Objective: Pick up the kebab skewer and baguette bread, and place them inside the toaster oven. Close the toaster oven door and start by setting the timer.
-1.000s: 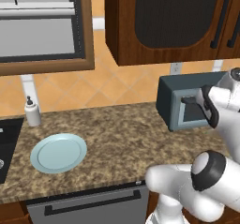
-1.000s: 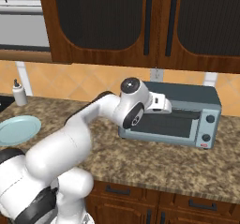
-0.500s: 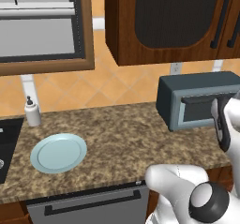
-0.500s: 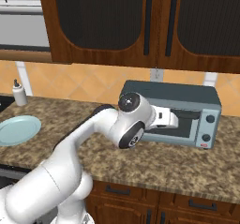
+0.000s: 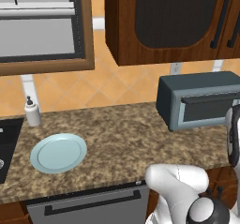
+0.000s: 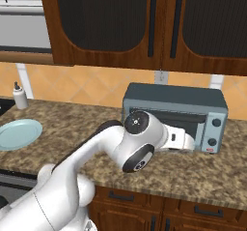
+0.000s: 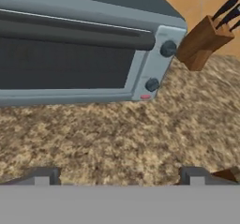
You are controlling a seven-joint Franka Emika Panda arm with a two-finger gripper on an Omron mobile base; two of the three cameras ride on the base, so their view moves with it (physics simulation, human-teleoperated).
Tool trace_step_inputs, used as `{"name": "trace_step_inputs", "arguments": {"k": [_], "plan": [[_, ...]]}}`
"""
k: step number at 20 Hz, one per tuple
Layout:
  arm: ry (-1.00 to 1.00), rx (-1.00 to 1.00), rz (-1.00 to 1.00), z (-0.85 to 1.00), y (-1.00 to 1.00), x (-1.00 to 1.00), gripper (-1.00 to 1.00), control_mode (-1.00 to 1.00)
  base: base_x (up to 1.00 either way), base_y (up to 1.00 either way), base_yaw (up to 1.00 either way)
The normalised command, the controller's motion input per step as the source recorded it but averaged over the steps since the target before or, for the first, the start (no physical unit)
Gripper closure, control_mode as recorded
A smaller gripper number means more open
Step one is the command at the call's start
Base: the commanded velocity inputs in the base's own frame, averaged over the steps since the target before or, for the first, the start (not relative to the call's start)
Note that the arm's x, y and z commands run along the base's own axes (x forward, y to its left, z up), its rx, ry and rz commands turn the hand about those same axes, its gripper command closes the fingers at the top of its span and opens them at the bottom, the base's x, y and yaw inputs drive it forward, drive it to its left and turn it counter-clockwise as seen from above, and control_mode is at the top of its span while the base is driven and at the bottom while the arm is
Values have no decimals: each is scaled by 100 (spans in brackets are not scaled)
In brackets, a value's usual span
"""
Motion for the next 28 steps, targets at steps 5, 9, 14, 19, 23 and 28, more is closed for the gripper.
{"name": "trace_step_inputs", "arguments": {"k": [5, 9, 14, 19, 23, 28], "plan": [[0, 17, -12, 0, -50, -19, -100, -100, 0, 0, 0], [-4, 30, -2, 0, -59, -18, -100, -100, 0, 0, 0], [-25, 37, 0, 4, -28, -8, -100, -100, 0, 0, 0], [-13, 29, -1, 0, 1, 9, -100, -100, 0, 0, 0], [-1, 18, -1, 0, 6, 28, -100, -100, 0, 0, 0], [2, 13, -10, 0, 12, 35, -100, -100, 0, 0, 0]]}}
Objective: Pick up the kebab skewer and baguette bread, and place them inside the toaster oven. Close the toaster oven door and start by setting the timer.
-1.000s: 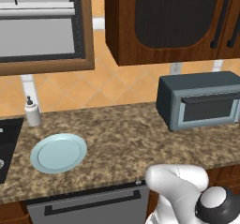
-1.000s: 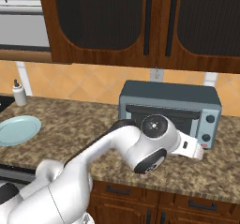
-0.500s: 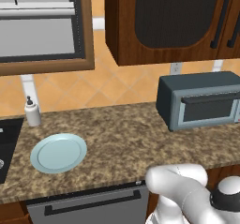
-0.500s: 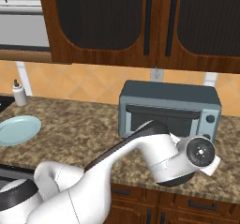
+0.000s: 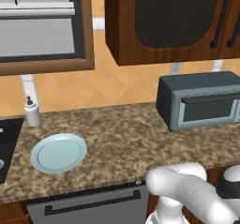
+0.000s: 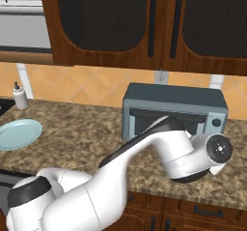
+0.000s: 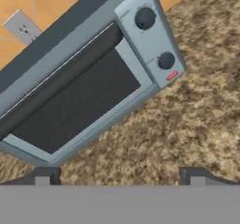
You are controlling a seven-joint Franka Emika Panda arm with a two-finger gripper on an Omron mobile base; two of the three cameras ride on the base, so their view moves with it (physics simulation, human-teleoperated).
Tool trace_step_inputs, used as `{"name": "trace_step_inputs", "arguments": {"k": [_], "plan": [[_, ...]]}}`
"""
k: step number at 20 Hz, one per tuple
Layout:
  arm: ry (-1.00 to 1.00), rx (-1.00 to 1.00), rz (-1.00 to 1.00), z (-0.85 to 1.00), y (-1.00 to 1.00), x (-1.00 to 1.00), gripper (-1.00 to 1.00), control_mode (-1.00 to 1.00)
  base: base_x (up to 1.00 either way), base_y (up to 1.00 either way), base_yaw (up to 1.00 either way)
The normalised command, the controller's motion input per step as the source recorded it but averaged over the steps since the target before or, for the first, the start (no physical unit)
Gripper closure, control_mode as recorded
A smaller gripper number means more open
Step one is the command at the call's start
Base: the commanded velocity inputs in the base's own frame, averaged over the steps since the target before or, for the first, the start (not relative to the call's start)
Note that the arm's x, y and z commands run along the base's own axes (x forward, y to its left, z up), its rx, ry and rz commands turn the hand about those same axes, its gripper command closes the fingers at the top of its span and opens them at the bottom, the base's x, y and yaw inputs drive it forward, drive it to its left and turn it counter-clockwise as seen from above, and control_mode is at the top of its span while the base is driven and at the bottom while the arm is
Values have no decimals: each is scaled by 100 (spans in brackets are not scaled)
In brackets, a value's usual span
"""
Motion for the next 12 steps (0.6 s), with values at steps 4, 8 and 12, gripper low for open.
{"name": "trace_step_inputs", "arguments": {"k": [4, 8, 12], "plan": [[3, 22, -11, -6, -3, 13, -100, -100, 0, 0, 0], [-5, 12, -21, -26, 0, 14, -100, -100, 0, 0, 0], [-12, 14, -19, -28, -8, 4, -100, -100, 0, 0, 0]]}}
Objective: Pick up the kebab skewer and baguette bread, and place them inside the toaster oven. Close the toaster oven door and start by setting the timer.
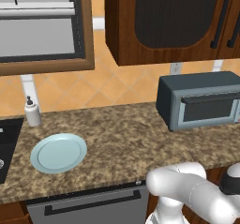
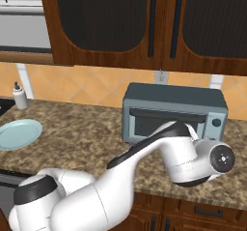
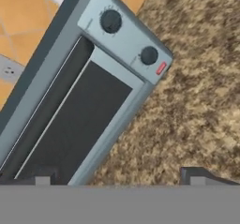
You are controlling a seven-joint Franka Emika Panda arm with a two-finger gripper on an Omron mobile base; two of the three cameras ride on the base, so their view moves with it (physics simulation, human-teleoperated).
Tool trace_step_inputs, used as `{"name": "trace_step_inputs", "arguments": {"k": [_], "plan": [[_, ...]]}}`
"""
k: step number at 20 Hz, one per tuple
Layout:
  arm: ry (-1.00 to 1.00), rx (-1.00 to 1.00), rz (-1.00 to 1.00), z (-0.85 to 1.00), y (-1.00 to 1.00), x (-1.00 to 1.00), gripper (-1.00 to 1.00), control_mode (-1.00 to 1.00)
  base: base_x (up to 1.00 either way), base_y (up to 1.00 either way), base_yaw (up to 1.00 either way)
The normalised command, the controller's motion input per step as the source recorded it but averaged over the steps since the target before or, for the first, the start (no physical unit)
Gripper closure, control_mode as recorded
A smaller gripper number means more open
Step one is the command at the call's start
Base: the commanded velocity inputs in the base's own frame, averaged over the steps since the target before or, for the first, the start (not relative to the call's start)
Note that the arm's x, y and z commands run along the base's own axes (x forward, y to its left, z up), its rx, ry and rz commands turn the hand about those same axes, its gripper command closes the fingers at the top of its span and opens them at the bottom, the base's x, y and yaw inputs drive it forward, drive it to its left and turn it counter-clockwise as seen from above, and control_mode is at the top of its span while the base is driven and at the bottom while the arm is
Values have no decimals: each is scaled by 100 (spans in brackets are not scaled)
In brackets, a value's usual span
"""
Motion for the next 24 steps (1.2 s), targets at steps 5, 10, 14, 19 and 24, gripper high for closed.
{"name": "trace_step_inputs", "arguments": {"k": [5, 10, 14, 19, 24], "plan": [[-10, 16, -17, -9, -4, 16, -100, -100, 0, 0, 0], [-3, 22, -2, 0, -18, 5, -100, -100, 0, 0, 0], [-6, 8, 0, 0, -15, 3, -100, -100, 0, 0, 0], [-7, 0, -3, 0, -9, 12, -100, -100, 0, 0, 0], [-4, 0, -11, -8, 0, 29, -100, -100, 0, 0, 0]]}}
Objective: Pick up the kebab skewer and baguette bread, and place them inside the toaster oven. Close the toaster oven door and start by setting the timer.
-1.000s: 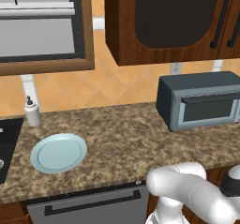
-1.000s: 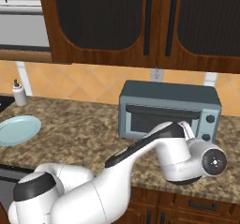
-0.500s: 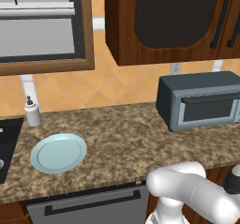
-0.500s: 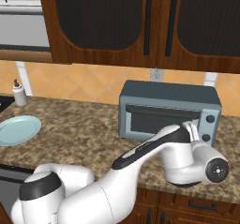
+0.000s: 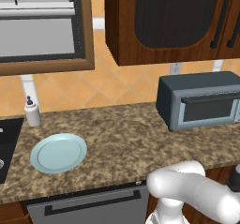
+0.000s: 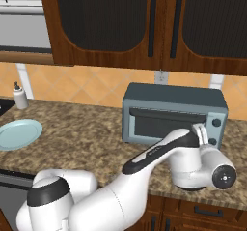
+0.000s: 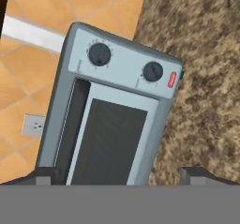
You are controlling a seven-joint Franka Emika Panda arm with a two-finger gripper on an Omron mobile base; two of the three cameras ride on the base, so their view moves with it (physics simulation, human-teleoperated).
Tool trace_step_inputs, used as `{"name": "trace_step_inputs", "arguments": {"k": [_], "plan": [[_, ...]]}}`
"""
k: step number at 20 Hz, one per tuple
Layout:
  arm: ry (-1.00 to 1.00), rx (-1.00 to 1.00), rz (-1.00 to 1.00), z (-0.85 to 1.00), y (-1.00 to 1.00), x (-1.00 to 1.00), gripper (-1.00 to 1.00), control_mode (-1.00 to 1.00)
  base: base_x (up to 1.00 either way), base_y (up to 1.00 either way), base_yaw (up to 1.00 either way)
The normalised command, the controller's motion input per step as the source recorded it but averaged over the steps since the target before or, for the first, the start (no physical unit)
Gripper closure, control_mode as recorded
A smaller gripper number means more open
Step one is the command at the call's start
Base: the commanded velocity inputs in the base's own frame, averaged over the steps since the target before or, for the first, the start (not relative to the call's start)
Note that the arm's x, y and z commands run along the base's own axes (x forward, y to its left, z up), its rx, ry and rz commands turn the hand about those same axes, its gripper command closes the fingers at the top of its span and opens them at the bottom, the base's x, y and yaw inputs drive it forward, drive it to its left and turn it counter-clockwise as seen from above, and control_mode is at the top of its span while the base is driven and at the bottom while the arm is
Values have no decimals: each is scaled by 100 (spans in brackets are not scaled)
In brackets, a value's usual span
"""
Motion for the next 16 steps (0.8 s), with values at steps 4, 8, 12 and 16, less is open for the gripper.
{"name": "trace_step_inputs", "arguments": {"k": [4, 8, 12, 16], "plan": [[-1, 0, -10, -15, 0, 35, -100, -100, 0, 0, 0], [0, 0, -7, -15, -3, 26, -100, -100, 0, 0, 0], [0, 0, -2, -14, -15, 7, -100, -100, 0, 0, 0], [-3, 0, 0, -12, -15, 1, -100, -100, 0, 0, 0]]}}
